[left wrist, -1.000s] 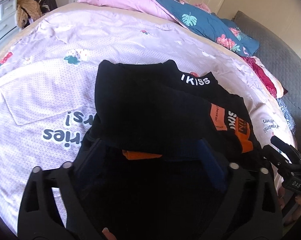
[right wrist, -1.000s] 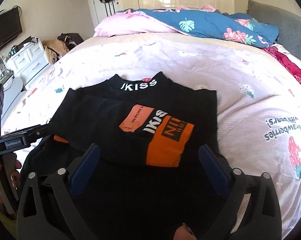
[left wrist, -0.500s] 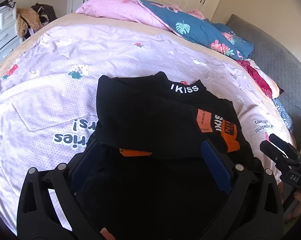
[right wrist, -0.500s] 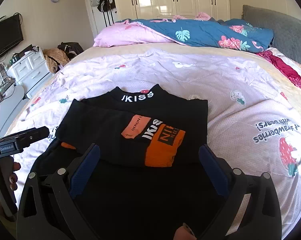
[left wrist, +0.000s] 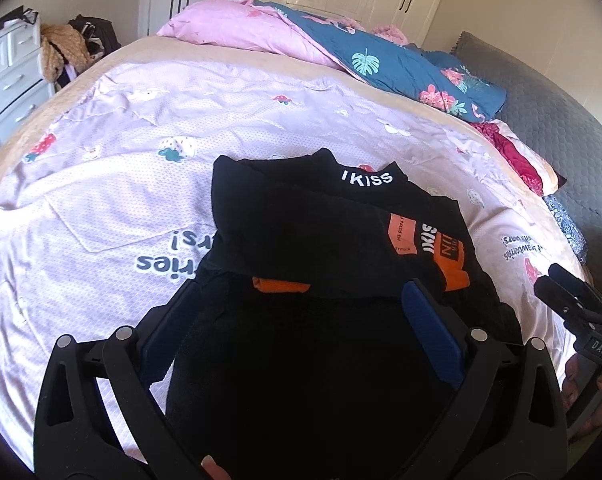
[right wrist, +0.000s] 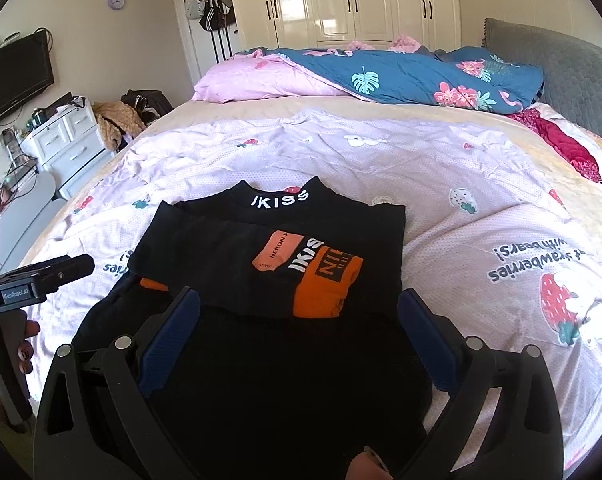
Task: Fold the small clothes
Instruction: 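Move both grippers to the black shirt hem and close on it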
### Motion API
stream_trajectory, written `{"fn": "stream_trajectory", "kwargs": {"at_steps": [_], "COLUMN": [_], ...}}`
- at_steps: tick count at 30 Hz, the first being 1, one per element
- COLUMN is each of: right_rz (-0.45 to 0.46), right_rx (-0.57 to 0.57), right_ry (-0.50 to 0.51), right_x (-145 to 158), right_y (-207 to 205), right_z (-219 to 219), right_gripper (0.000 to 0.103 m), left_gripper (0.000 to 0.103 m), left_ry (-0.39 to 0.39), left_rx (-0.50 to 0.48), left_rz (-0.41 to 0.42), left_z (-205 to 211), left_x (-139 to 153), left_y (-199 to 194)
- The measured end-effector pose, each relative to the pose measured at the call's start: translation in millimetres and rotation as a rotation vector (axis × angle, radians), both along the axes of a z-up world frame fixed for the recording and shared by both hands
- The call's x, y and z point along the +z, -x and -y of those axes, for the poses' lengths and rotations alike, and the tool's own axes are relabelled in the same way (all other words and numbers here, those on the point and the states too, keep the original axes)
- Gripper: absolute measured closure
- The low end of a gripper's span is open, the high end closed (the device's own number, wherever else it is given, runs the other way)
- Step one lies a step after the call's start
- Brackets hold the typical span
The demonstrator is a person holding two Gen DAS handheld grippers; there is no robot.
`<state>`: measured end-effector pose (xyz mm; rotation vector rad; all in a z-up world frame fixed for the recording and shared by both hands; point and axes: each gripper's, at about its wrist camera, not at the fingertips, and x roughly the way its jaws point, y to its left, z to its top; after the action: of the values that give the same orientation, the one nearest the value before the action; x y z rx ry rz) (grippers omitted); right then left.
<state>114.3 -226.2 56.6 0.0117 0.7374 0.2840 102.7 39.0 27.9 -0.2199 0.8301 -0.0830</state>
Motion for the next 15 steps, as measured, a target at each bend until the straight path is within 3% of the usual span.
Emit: {"fn": "stream_trajectory", "kwargs": {"at_steps": [15], "right_rz": [-0.031], "right_rx": [0.000], "right_ry": [0.022], "right_x": [-7], "right_y": [35], "right_z": [16], "right_gripper": [0.004], "left_gripper": [0.009], "left_ry": [-0.025], "left_rx": [0.008], "left_rz": [-0.043], "left_z": [-14], "left_x": [-10], "left_y": [41]}}
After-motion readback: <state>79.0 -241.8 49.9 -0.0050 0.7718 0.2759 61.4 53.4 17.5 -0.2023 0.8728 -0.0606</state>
